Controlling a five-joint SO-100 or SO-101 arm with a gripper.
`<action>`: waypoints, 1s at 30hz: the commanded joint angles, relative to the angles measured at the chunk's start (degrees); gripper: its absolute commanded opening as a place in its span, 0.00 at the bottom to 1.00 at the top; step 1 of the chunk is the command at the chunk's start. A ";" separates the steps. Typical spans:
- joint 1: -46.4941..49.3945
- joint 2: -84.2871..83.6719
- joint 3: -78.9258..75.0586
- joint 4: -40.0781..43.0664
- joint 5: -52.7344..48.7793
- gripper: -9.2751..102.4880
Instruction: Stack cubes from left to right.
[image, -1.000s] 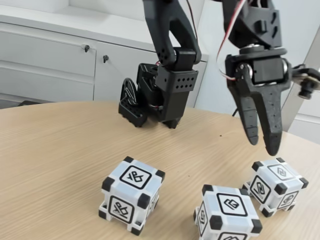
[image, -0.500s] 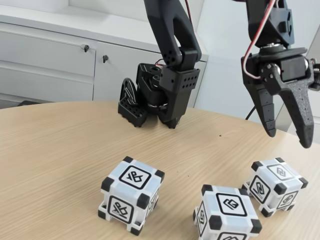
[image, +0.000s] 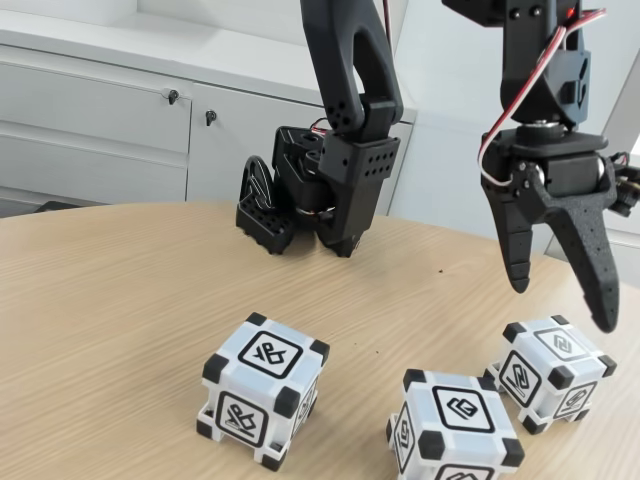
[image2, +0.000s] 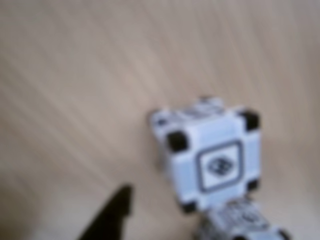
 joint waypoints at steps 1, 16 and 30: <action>0.44 -0.09 -2.81 -1.05 0.88 0.46; 0.53 -2.55 -10.02 -0.26 2.46 0.46; 0.62 -13.10 -10.02 -0.97 2.11 0.46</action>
